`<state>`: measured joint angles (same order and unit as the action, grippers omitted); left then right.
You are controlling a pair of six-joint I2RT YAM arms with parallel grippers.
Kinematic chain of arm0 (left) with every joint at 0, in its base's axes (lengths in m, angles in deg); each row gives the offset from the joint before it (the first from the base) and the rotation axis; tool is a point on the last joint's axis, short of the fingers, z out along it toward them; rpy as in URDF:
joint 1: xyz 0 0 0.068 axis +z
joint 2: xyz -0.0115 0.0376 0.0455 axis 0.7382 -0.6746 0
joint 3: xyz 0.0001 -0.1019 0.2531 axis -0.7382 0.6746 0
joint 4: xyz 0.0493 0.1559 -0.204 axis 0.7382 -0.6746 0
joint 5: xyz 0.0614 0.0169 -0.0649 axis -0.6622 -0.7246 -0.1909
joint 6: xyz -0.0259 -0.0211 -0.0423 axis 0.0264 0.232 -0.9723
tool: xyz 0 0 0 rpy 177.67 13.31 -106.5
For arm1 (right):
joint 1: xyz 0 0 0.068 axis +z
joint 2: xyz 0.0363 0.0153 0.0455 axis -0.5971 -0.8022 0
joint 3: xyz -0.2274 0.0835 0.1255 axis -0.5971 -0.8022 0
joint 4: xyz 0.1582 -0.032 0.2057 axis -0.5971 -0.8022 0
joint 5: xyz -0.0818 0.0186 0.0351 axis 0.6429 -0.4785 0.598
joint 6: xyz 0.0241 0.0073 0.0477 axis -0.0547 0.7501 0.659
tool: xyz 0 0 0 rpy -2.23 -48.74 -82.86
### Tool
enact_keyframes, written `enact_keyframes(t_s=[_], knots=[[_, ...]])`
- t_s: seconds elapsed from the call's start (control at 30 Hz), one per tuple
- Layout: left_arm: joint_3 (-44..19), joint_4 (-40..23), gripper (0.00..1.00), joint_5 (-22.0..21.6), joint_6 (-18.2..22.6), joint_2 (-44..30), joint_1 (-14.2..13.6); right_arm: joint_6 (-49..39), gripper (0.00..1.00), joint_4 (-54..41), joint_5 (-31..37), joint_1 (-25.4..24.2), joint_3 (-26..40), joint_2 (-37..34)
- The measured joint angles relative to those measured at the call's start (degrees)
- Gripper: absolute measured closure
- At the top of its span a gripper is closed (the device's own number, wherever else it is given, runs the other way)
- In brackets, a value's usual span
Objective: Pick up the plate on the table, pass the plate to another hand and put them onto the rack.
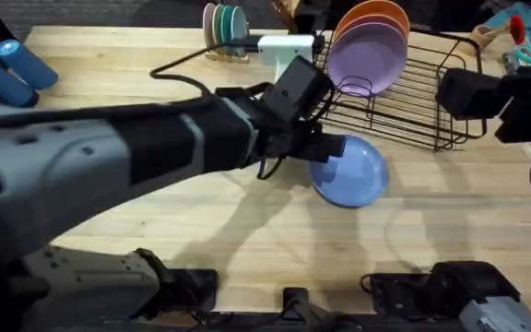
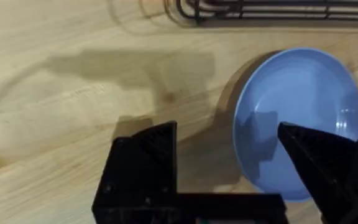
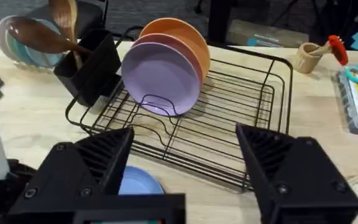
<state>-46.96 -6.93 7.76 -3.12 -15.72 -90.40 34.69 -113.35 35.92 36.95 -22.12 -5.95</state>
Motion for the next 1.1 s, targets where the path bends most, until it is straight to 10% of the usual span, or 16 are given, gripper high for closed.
enact_keyframes(t_s=[1.1], knots=[[-0.7, 0.9, 0.134, 8.8, -3.0, -5.6, 0.3, 0.0, 0.003, -1.7, 0.0, 0.0, 0.0, 0.0]])
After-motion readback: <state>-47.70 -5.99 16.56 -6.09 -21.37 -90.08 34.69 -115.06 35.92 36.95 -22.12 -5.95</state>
